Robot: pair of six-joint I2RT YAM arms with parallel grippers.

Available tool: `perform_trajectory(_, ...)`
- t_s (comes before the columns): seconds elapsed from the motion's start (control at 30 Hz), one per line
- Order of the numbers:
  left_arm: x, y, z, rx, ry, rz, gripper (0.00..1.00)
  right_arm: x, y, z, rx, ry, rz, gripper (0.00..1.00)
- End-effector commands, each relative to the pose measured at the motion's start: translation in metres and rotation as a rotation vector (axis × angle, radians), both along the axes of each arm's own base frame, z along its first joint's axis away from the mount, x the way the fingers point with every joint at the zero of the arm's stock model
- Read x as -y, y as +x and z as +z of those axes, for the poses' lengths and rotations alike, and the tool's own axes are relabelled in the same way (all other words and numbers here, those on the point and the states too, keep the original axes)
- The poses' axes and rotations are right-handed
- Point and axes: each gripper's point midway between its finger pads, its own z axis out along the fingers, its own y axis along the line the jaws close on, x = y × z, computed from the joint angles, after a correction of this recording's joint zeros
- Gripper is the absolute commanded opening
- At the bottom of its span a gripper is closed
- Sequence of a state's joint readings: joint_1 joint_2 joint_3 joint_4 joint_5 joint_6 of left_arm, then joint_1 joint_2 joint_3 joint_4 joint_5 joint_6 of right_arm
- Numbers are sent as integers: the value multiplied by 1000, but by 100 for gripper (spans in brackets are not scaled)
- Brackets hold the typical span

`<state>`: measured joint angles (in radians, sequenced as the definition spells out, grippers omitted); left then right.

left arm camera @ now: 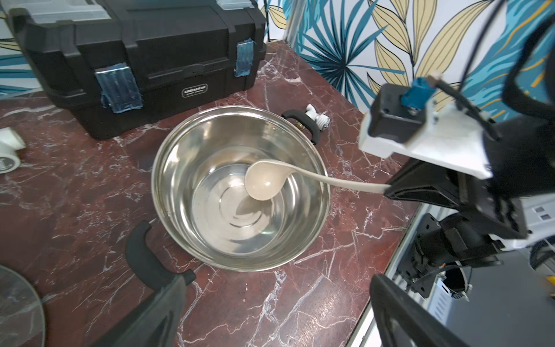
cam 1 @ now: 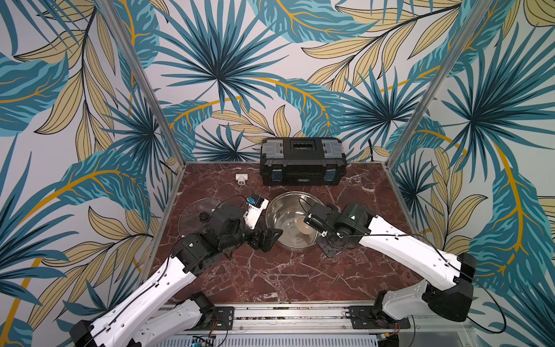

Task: Stir the soup with a spoon
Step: Stir the soup in the pan with a stick.

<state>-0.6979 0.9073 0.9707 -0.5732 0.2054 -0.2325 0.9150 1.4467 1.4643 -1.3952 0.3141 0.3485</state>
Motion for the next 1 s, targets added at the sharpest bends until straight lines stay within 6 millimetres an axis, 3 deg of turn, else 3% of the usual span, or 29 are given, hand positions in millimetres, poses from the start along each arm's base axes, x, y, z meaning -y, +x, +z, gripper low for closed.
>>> perform_trajectory(0.0, 7, -13, -8, -20, 1, -86, 100, 13, 14, 4, 48, -75, -36, 0)
perform_trajectory(0.2, 11, -15, -15, -49, 3, -104, 100, -4, 36, 11, 90, -56, -22, 0)
perform_trajectory(0.33, 9, -14, -18, -50, 6, -92, 100, -26, 47, 10, 86, -9, 12, 0)
perform_trajectory(0.47, 6, -12, -23, -51, 22, -71, 100, -52, 48, 8, 48, 84, 41, 0)
perform_trajectory(0.63, 4, -11, -29, -62, 32, -60, 100, -78, 36, 10, -16, 215, 90, 0)
perform_trajectory(0.77, 4, -11, -31, -66, 29, -55, 100, -78, 22, 14, -44, 247, 107, 0)
perform_trajectory(0.97, 4, -9, -30, -58, 24, -48, 100, -57, -4, 13, -92, 220, 100, 0)
